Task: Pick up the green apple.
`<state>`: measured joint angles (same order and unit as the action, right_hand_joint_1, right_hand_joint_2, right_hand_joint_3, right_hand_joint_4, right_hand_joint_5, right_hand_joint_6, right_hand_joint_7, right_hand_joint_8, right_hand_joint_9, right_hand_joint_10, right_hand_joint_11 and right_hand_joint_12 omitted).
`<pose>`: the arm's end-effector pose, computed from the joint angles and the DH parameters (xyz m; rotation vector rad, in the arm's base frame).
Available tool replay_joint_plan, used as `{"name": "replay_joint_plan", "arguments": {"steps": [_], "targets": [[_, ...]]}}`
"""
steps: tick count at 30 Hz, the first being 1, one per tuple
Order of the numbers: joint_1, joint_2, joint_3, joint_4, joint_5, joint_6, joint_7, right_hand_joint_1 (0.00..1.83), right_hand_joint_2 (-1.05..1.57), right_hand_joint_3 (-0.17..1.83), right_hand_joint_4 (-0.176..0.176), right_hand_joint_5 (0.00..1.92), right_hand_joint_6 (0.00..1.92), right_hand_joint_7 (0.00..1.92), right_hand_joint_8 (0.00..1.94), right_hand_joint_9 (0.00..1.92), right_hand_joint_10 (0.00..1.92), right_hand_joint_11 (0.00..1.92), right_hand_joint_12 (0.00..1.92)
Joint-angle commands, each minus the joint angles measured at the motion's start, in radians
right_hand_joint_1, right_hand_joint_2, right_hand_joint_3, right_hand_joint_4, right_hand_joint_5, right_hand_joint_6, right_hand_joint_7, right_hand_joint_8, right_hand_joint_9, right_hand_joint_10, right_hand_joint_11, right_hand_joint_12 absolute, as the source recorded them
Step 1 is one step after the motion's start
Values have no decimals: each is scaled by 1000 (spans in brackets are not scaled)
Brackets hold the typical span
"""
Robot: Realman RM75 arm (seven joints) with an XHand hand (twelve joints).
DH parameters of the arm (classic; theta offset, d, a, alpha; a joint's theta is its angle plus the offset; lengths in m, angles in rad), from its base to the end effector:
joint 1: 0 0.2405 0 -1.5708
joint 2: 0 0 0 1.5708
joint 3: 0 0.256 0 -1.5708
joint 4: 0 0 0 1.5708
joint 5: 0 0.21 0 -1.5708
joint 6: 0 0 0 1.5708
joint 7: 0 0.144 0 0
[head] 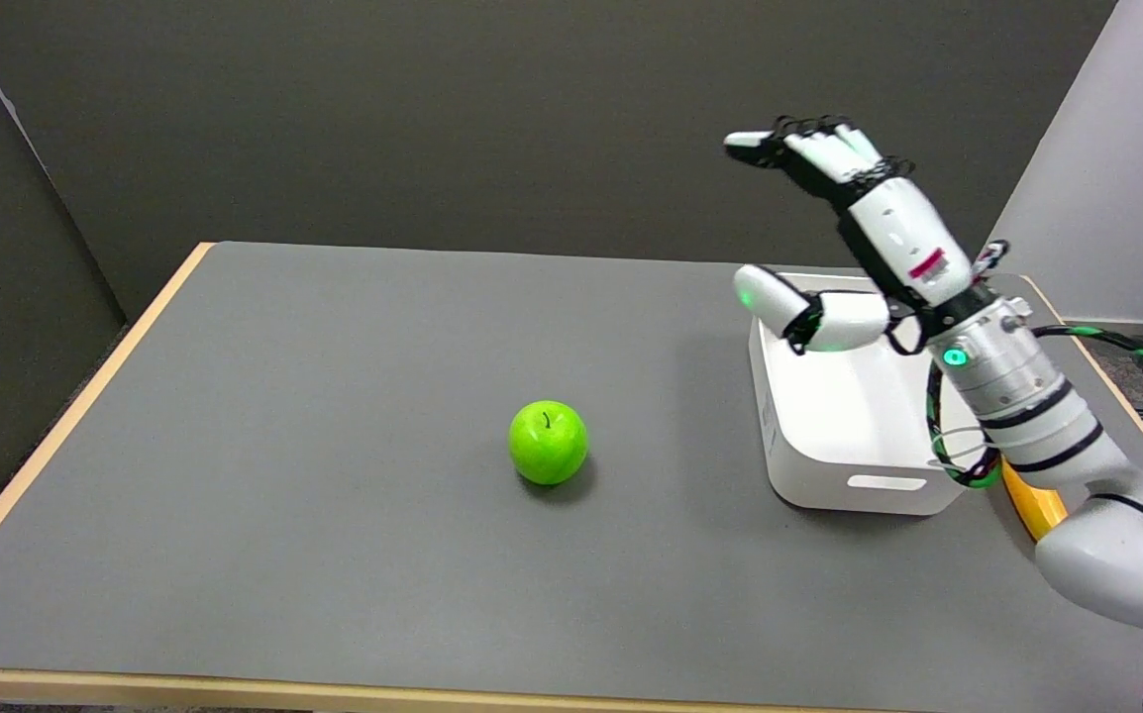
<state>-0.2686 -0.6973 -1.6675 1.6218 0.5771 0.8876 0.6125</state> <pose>-0.1471 -0.2709 0.3739 1.9303 0.0712 0.7372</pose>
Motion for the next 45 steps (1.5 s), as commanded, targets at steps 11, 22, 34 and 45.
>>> {"name": "replay_joint_plan", "arguments": {"steps": [11,22,34,45], "targets": [[173,-204,-203,104,-346,-481,71,361,613,930,16,258,517,320,430,217,797,52,1190],[264,-362,-353,54,-480,-591,66,384,614,933,14,258,517,320,432,215,797,47,1186],[468,-428,-456,-116,-467,-646,74,403,613,934,12,258,518,319,433,214,797,45,1184],[469,-433,-459,-194,-465,-715,69,472,644,831,11,273,489,340,386,198,830,29,1232]]}}
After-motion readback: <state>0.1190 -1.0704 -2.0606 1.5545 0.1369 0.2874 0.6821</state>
